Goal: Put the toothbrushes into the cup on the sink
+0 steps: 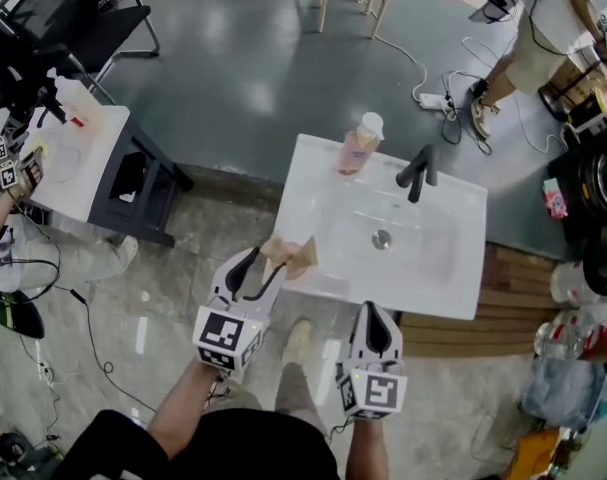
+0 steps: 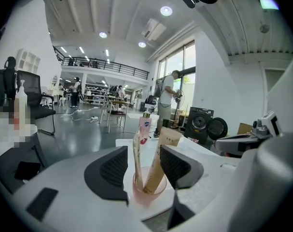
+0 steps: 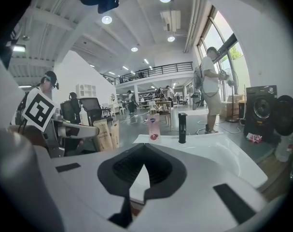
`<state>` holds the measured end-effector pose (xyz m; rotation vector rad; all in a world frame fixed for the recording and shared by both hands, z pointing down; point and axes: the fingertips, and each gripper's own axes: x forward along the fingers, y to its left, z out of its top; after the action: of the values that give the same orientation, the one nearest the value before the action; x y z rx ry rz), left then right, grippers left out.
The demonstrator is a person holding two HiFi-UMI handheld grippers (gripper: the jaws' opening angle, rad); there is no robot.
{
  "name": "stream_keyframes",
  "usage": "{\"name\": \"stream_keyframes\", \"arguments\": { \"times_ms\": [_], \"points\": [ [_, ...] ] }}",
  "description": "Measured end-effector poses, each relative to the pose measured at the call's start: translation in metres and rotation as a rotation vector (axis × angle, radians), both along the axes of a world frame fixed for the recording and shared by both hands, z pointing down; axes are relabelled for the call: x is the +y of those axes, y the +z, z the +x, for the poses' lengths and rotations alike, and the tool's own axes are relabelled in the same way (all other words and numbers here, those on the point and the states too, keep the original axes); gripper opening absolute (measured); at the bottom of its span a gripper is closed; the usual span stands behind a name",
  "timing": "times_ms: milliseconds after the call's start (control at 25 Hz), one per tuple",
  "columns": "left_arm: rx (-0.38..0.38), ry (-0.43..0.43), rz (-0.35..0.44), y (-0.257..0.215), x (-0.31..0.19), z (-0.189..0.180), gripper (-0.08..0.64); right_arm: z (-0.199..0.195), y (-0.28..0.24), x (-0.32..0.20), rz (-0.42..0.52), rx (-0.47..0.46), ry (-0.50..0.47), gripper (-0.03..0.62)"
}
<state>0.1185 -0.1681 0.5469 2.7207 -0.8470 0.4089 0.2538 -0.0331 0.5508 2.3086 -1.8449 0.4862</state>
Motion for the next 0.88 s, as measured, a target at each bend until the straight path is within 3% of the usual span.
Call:
{"name": "stream_keyframes", "arguments": {
  "times_ms": [880],
  "points": [
    [0.082, 0.096, 0.169, -0.112, 0.038, -0.062, 0.161, -0.066, -0.099, 0.017, 0.16, 0.114, 0.028, -0.002]
  ]
}}
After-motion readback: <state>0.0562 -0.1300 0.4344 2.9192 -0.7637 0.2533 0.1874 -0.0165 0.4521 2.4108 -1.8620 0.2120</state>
